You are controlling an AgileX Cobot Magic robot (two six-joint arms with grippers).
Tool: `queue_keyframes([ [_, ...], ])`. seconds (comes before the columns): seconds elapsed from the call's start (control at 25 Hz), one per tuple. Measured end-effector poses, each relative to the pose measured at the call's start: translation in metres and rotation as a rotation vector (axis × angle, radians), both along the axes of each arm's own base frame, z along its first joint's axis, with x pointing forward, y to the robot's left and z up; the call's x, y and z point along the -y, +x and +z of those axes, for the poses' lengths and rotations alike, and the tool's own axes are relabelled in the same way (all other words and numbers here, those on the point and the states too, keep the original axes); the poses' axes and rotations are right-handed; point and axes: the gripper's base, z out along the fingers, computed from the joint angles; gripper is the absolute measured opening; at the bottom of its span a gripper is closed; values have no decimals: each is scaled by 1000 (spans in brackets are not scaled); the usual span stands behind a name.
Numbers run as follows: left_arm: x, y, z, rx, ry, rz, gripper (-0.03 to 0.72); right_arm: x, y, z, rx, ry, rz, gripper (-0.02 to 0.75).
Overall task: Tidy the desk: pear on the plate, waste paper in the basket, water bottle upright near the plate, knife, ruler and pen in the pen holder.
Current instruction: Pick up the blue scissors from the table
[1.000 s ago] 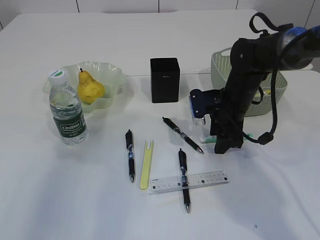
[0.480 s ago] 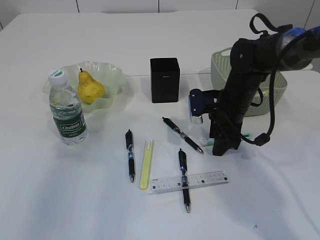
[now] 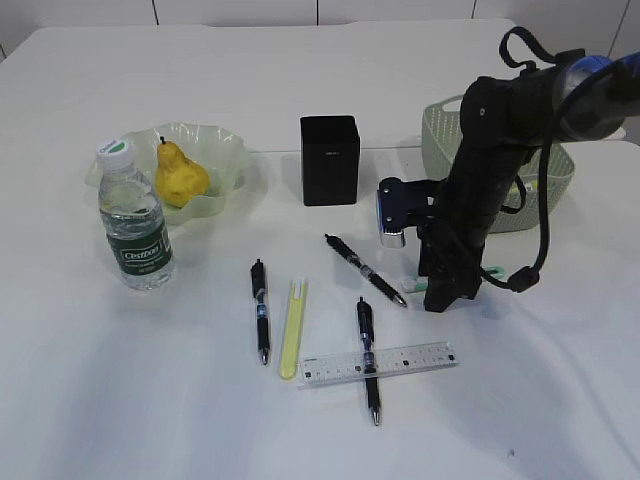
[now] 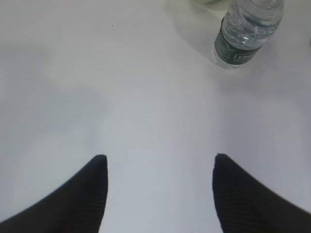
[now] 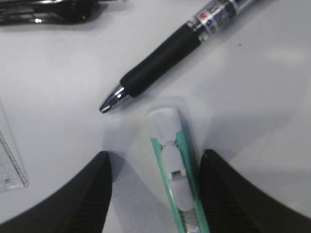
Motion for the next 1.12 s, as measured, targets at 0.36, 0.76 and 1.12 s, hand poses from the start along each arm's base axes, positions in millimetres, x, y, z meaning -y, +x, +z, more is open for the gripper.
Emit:
queue_keyframes([
  [0.36, 0, -1, 0, -9, 1, 1, 473, 0, 0, 0, 3, 2, -1, 460],
  [0.76, -1, -2, -1, -31, 4, 5, 473, -1, 1, 0, 13, 7, -5, 287],
  [1.12, -1, -3, -2, -35, 5, 6, 472, -1, 5, 0, 38, 16, -99, 195],
])
